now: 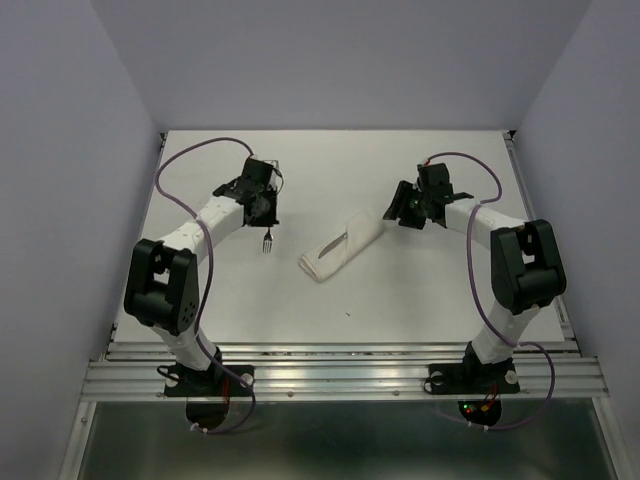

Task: Fold the napkin into a case and place the utensils inside
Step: Stuff the knife into the folded napkin.

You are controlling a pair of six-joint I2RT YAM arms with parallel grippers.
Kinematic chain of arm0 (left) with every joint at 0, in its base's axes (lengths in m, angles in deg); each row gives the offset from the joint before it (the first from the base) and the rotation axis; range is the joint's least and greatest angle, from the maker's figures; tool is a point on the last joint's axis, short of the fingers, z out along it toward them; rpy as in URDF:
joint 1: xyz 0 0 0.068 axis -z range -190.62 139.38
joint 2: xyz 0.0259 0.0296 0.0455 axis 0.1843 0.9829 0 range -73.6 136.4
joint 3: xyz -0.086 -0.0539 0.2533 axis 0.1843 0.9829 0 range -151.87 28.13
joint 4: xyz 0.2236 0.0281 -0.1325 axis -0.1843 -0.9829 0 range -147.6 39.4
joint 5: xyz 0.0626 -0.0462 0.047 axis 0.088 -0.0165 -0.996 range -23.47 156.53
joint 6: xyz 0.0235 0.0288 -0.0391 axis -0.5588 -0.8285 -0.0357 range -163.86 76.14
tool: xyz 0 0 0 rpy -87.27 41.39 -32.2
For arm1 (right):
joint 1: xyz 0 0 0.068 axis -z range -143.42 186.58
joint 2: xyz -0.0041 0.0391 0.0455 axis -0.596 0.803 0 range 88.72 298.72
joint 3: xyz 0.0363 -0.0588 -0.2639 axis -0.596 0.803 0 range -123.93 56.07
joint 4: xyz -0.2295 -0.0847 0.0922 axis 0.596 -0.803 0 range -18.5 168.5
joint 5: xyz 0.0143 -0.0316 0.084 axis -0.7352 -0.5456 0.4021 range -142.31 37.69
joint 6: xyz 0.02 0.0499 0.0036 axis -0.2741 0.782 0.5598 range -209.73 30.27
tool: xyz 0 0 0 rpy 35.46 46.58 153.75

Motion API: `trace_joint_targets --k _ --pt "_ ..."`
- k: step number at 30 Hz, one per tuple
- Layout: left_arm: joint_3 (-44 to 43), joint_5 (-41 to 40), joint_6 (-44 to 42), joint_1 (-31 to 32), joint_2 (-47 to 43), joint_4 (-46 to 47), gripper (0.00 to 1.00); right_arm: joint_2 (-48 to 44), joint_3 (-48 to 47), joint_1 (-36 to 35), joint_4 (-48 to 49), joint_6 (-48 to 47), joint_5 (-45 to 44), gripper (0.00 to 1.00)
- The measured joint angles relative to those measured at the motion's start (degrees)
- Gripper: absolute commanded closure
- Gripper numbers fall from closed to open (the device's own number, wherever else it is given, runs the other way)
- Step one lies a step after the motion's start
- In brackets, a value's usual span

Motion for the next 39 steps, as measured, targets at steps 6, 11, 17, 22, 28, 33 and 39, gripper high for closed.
trace_joint_targets --k 6,11,17,22,28,33,39 --pt "0.0 2.5 -10.0 3.9 -4.6 1.5 1.0 0.0 0.0 0.0 0.0 0.0 -0.4 0.42" --pt "0.0 -2.1 -15.8 9.7 -4.2 1.0 1.0 0.0 0.0 0.0 -0.1 0.0 -0.5 0.42" --pt "-1.8 1.3 -19.7 14.3 -0.7 -3.1 1.0 0.0 0.0 0.0 -0.1 0.0 -0.9 0.42" --pt "-2.3 4.0 -20.7 15.1 0.5 -5.3 1.0 0.0 0.0 0.0 -0.1 0.0 -0.9 0.42" --pt "-2.3 5.8 -21.2 20.6 0.6 -7.6 1.0 0.0 0.0 0.0 -0.1 0.2 -0.9 0.42" --pt "-5.2 6.1 -21.3 24.9 3.9 -10.7 1.0 0.0 0.0 0.0 -0.2 0.3 -0.9 0.42" --pt "-11.7 5.2 -21.7 25.5 9.4 -13.7 1.0 0.0 0.0 0.0 -0.2 0.3 -0.9 0.42"
